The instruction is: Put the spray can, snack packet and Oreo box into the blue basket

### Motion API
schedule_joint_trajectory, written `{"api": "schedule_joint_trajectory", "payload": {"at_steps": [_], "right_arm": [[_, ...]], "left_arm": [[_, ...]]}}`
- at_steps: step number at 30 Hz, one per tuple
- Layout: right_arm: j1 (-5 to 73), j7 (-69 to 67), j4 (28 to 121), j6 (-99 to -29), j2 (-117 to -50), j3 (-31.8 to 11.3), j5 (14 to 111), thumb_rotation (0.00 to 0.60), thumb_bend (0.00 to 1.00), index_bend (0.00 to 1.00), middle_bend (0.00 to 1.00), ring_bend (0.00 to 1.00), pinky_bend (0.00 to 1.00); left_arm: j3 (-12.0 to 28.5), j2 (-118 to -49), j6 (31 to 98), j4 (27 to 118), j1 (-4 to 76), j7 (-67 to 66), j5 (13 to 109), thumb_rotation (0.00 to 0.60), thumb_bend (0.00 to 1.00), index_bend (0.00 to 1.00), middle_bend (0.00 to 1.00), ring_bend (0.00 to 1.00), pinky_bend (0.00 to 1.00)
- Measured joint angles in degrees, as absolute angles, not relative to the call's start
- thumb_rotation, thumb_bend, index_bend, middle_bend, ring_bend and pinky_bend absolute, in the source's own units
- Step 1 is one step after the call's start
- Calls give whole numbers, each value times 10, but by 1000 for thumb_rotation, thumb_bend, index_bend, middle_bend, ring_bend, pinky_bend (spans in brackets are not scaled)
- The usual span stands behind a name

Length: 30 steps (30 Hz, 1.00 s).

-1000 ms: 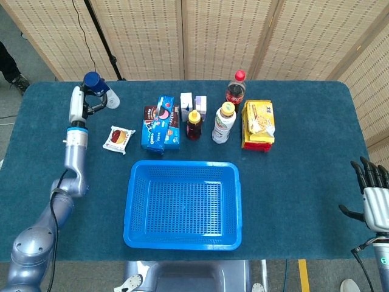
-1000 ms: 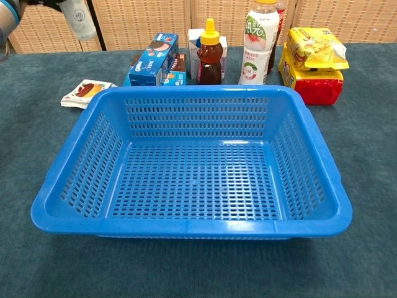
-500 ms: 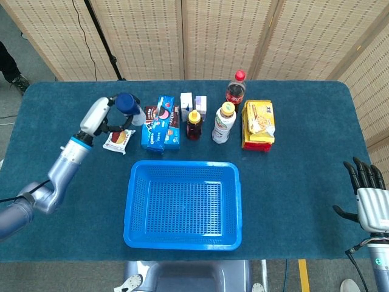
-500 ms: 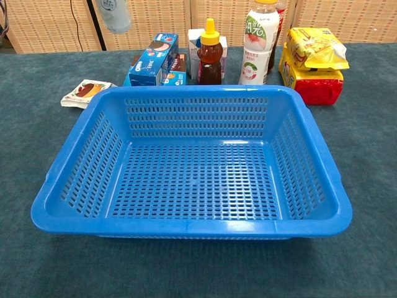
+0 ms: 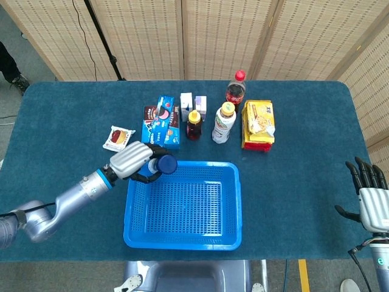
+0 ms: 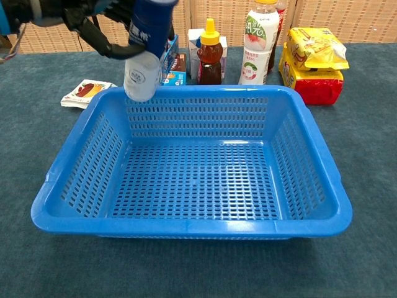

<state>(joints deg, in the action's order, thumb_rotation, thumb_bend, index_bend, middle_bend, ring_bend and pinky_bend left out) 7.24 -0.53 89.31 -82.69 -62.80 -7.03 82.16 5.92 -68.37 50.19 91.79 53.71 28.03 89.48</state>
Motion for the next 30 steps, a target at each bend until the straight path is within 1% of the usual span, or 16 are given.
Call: {"api": "schedule_joint_trajectory", "payload": {"at_steps": [5, 8, 14, 18, 19, 21, 23, 24, 25, 26, 28, 29, 30], "right_arm": [[73, -4, 894, -826, -628, -71, 818, 600, 0, 0, 0, 0, 0], [73, -4, 895, -824, -627, -72, 816, 600, 0, 0, 0, 0, 0], [74, -3, 897, -822, -627, -74, 811, 600, 0, 0, 0, 0, 0], [75, 0, 897, -819, -627, -73, 811, 600, 0, 0, 0, 0, 0], [76, -1, 897, -819, -627, -73, 811, 600, 0, 0, 0, 0, 0], [76, 3, 901, -819, -628, -73, 811, 600, 0, 0, 0, 0, 0], [76, 5, 905, -819, -627, -74, 809, 600, 0, 0, 0, 0, 0], [76, 4, 905, -819, -626, -74, 808, 600, 0, 0, 0, 0, 0], [76, 3, 905, -818, -626, -74, 807, 600, 0, 0, 0, 0, 0], [76, 3, 904, -818, -626, -74, 807, 600, 0, 0, 0, 0, 0], [76, 2, 903, -817, -625, -74, 807, 600, 0, 0, 0, 0, 0], [76, 2, 903, -818, -626, -74, 808, 600, 0, 0, 0, 0, 0], [76, 2, 902, -818, -626, -73, 808, 600, 0, 0, 0, 0, 0]], "left_arm": [[65, -700, 428, 948, 569, 185, 838, 600, 610, 682, 473, 430, 520], [71, -712, 399, 960, 587, 128, 791, 600, 610, 682, 472, 428, 520], [83, -739, 383, 978, 613, 21, 701, 600, 610, 680, 473, 426, 520], [77, -749, 376, 982, 635, -57, 649, 600, 608, 660, 472, 414, 520], [75, -752, 376, 984, 640, -78, 631, 600, 604, 645, 463, 397, 505], [67, -760, 382, 988, 654, -129, 580, 600, 588, 577, 368, 286, 399], [58, -771, 400, 994, 668, -184, 523, 600, 565, 441, 134, 72, 193], [54, -776, 412, 997, 674, -207, 499, 600, 558, 390, 71, 27, 138], [50, -782, 425, 1001, 679, -230, 476, 600, 551, 297, 14, 0, 74], [45, -789, 445, 1007, 686, -257, 448, 600, 546, 194, 0, 0, 34], [39, -797, 470, 1017, 696, -286, 413, 600, 540, 61, 0, 0, 5], [35, -801, 479, 1024, 702, -300, 397, 600, 533, 11, 0, 0, 0], [32, -803, 483, 1029, 706, -308, 390, 600, 528, 0, 0, 0, 0]]}}
